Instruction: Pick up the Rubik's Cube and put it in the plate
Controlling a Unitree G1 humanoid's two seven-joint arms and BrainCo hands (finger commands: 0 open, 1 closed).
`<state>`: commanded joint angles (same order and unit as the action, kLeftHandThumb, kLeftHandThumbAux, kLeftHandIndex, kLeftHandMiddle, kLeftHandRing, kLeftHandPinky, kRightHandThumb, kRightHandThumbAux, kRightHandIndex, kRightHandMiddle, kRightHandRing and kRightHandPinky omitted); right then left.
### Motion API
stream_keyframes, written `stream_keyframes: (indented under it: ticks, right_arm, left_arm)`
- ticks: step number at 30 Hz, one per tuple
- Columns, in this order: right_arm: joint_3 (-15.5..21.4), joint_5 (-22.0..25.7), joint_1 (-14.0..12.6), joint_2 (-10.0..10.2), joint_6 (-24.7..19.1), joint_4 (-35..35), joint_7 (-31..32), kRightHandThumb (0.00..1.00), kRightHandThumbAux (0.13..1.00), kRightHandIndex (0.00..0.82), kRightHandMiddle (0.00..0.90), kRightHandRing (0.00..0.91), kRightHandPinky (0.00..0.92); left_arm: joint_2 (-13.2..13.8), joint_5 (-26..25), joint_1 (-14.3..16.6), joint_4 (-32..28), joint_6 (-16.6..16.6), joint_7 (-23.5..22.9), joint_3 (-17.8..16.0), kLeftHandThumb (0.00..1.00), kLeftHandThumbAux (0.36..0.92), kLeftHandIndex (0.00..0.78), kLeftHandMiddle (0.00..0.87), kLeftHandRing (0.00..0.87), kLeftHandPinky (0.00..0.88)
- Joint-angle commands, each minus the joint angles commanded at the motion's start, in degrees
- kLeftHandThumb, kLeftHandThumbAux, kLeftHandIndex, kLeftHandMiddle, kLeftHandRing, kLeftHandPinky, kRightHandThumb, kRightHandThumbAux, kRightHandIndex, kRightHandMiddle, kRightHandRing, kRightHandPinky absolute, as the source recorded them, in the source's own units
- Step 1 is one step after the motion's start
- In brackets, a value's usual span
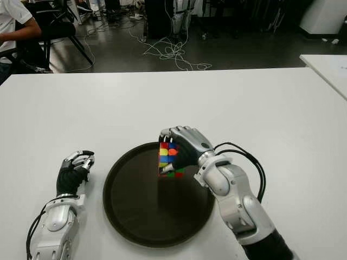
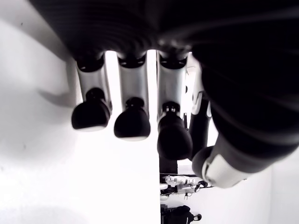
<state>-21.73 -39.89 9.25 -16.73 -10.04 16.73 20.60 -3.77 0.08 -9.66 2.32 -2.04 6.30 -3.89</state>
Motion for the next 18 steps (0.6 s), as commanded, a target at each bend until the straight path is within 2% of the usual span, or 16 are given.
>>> stream_keyframes:
  ticks: [11,18]
  right_arm:
    - [-0.7,-0.1,-0.1,-0.2,0.6,-1.1,-0.2,0.069,0.902,0.644,0.778,0.791,0.778]
    - [-0.8,-0.3,-0.2,0.1,0.6,-1.1,-0.3,0.061,0.915,0.659,0.779,0.785,0.768]
  left_arm:
    - [0.1,0.0,-0.2,-0.4,-0.2,-0.2,0.1,0.71,0.705,0.444,0.815,0.822,0.815]
    - [0.2,0.5,-0.3,-0.4,-0.3,0.2,0.0,0.71,0.705,0.444,0.812,0.823,0.812]
